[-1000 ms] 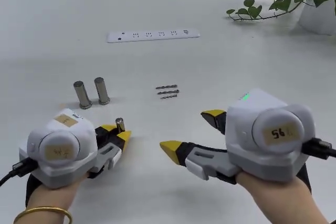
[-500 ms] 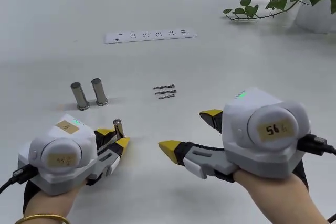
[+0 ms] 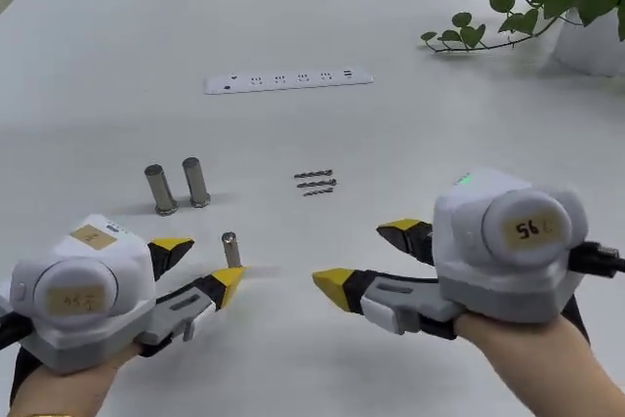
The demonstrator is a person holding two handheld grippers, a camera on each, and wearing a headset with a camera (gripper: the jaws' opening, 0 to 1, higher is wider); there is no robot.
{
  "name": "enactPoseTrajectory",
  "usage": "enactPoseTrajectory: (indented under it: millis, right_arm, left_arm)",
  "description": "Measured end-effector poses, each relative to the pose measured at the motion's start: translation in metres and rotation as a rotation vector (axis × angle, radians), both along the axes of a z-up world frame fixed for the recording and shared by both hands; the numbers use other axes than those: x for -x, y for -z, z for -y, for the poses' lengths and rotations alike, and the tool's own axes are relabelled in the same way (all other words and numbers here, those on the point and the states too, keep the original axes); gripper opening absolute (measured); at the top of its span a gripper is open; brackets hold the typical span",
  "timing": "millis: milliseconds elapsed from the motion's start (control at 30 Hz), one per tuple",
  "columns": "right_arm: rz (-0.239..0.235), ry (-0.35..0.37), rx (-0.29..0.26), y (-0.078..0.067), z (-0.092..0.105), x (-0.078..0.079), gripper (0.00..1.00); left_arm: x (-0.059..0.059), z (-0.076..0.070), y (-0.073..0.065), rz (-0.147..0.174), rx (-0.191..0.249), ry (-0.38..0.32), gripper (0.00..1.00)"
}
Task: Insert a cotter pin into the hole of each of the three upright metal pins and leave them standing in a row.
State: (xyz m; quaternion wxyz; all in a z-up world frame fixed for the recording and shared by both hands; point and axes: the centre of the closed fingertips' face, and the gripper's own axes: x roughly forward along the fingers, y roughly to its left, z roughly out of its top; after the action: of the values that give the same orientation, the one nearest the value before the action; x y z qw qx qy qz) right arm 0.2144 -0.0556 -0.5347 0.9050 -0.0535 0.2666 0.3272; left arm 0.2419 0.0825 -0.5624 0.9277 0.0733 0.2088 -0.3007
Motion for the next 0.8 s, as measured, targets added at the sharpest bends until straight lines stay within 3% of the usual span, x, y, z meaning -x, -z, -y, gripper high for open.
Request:
enactPoseTrajectory:
  millis: [67, 133, 267, 400, 500, 700, 800]
  right_arm:
    - [-0.006, -0.019, 0.016, -0.001, 0.003, -0.007, 0.47]
    - [-0.016, -0.058, 0.041, 0.0, 0.003, -0.011, 0.43]
    - [-0.002, -0.088, 0.12, 0.004, 0.01, -0.026, 0.39]
    - [-0.033, -0.161, 0.147, 0.007, 0.006, -0.038, 0.33]
    - [-0.04, -0.203, 0.181, 0.009, 0.003, -0.048, 0.31]
    - [-0.063, -0.279, 0.254, 0.018, -0.004, -0.069, 0.26]
    - [-0.078, -0.298, 0.263, 0.023, -0.008, -0.08, 0.21]
  left_arm:
    - [0.001, -0.004, -0.007, 0.003, 0.008, -0.007, 0.45]
    - [0.006, -0.004, -0.012, -0.023, 0.044, -0.001, 0.5]
    - [0.015, -0.007, -0.016, -0.026, -0.018, 0.021, 0.53]
    - [0.02, -0.008, -0.023, -0.034, 0.011, 0.002, 0.59]
    - [0.022, -0.011, -0.027, -0.015, 0.0, -0.007, 0.6]
    - [0.026, -0.022, -0.026, -0.039, 0.004, -0.044, 0.66]
    - [0.027, -0.027, -0.027, -0.05, 0.019, -0.059, 0.69]
